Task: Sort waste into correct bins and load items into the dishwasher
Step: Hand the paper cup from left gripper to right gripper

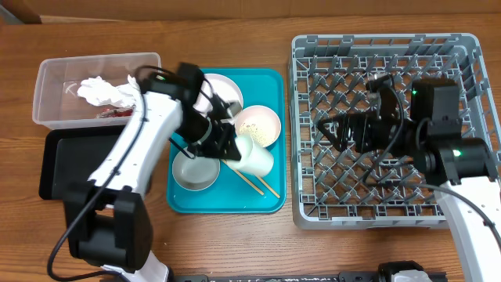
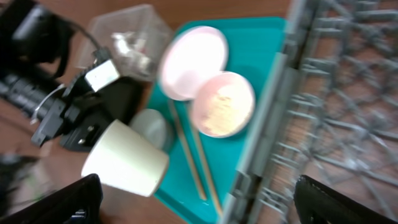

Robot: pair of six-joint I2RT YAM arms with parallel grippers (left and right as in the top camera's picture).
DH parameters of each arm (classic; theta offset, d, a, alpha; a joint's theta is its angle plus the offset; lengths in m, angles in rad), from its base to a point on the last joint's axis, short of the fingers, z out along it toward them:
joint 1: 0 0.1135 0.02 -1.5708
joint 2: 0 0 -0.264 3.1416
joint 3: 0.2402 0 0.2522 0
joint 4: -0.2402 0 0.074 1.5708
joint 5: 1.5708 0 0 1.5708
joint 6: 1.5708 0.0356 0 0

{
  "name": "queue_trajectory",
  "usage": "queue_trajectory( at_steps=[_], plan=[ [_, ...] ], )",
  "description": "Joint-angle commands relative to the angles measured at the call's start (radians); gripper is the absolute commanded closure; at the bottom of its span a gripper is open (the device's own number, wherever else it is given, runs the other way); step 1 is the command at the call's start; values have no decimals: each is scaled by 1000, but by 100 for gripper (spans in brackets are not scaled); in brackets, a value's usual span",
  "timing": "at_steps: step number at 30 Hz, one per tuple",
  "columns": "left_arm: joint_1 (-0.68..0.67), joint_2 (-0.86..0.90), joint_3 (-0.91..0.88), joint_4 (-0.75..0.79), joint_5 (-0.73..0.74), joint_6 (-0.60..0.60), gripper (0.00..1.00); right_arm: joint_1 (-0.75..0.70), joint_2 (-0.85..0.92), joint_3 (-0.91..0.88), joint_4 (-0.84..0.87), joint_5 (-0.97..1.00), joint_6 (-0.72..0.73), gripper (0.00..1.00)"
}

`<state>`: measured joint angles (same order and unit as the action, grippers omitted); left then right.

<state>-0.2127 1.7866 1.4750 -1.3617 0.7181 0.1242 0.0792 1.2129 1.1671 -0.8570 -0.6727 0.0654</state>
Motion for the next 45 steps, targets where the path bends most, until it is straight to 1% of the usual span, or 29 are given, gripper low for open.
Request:
queue_trajectory(
  at_steps=[1,2,3,6,9,14,17,25,27,29,31,34,37,39,40,41,43,45],
  plan=[
    [90,-9,55,-37,447,175,96,20,62,18,89,-270,70,0],
    [110,-9,55,-38,496,180,96,35,83,18,134,-317,70,1],
    [129,-8,55,-38,533,180,96,64,117,18,220,-402,70,3],
    [137,-9,55,-40,607,180,96,103,159,18,321,-484,70,6],
    [137,-8,55,-40,710,191,96,164,204,18,403,-509,70,7],
    [135,-8,55,-42,725,190,96,253,224,18,516,-507,96,11],
    [135,-8,55,-45,735,190,96,270,224,18,555,-507,97,13],
    [134,-8,54,-53,730,190,96,275,224,18,632,-508,145,27],
    [134,-8,54,-53,730,190,96,288,225,18,642,-507,145,28],
    [134,-9,54,-54,730,190,96,309,228,18,647,-488,145,21],
    [134,-9,54,-56,730,190,96,326,234,18,647,-472,145,21],
    [134,-8,54,-56,727,190,96,325,238,18,644,-473,145,26],
    [134,-8,54,-62,706,190,95,325,238,18,648,-473,145,35],
    [134,-9,54,-66,700,190,87,324,238,18,656,-473,145,39],
    [134,-8,54,-67,695,190,77,323,238,18,663,-473,146,41],
    [134,-9,54,-67,692,190,73,323,238,18,673,-473,150,43],
    [135,-8,54,-66,691,190,61,320,238,18,672,-473,150,44],
    [138,-9,54,-60,687,190,54,298,237,18,657,-473,150,46]
  ],
)
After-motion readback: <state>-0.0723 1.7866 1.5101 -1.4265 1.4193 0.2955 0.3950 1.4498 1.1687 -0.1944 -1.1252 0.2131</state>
